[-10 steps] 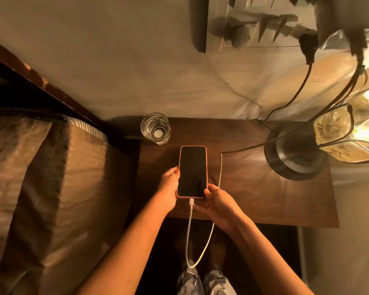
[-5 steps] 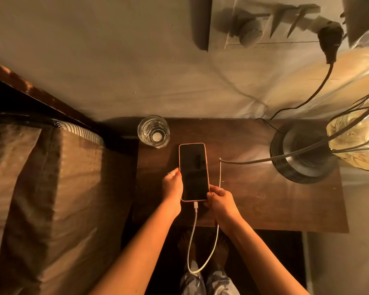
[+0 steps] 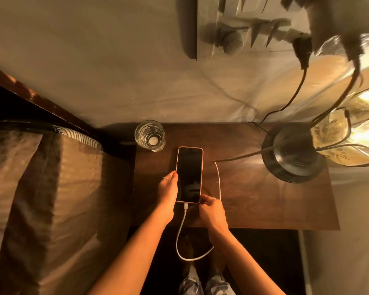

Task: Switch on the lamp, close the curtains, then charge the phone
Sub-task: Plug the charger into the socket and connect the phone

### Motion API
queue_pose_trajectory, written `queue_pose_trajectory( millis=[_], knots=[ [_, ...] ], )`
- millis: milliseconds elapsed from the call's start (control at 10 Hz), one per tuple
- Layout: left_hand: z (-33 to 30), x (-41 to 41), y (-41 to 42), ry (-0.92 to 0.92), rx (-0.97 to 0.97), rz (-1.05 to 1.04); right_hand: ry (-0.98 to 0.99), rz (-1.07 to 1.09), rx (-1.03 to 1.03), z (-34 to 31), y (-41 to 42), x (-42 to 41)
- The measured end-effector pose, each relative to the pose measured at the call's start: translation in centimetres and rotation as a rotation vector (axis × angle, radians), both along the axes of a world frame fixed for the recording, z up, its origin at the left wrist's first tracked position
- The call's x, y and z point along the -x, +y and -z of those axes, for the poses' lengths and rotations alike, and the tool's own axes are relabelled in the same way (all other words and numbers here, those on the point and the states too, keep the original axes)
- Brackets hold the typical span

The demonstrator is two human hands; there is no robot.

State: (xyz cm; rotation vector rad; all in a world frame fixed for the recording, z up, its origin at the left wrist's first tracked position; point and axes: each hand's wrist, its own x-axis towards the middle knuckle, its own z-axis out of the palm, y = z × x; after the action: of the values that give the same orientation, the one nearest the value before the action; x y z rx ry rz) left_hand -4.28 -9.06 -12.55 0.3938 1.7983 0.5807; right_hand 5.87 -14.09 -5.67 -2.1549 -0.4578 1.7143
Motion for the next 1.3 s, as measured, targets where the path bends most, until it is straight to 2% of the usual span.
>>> queue_pose_trajectory(
  millis=[100, 200, 400, 500, 600, 700, 800, 900, 1000, 1100, 1300],
  knots=[
    [-1.3, -0.1, -0.3, -0.033, 0.019, 0.051, 0.035, 0.008, -0.033, -3.0, -0.1, -0.2],
    [-3.2, -0.6, -0.7, -0.073, 0.067, 0.110, 0.125, 0.010, -0.211, -9.5, 0.8, -0.9],
    [-10.0, -1.5, 0.2, -0.096, 0.006, 0.142, 0.327, 0.228, -0.716, -22.5, 4.7, -4.5],
    [-12.7, -2.0, 1.3, -0.116, -0.036, 0.133, 0.199, 0.258, -0.774, -24.6, 7.4, -5.9],
    [-16.4, -2.4, 3.4, -0.121, -0.107, 0.125, 0.237, 0.372, -0.718, -26.9, 10.5, -7.0],
    [-18.2, -2.4, 4.4, -0.099, -0.166, 0.142, 0.207, 0.389, -0.655, -27.7, 11.7, -7.2],
    [-19.6, -1.9, 6.2, -0.053, -0.204, 0.142, 0.282, 0.434, -0.603, -27.3, 13.5, -7.9],
    [-19.9, -1.5, 6.6, -0.054, -0.207, 0.130, 0.247, 0.431, -0.573, -26.5, 14.6, -7.9],
    [-20.4, -0.7, 7.4, -0.025, -0.206, 0.121, 0.209, 0.617, -0.463, -26.4, 16.0, -8.2],
    [-20.7, -0.3, 7.6, -0.023, -0.215, 0.104, 0.333, 0.741, -0.452, -27.1, 16.3, -8.2],
    [-21.7, 0.2, 8.4, -0.038, -0.221, 0.094, 0.410, 0.749, -0.377, -27.3, 17.6, -8.0]
  ],
)
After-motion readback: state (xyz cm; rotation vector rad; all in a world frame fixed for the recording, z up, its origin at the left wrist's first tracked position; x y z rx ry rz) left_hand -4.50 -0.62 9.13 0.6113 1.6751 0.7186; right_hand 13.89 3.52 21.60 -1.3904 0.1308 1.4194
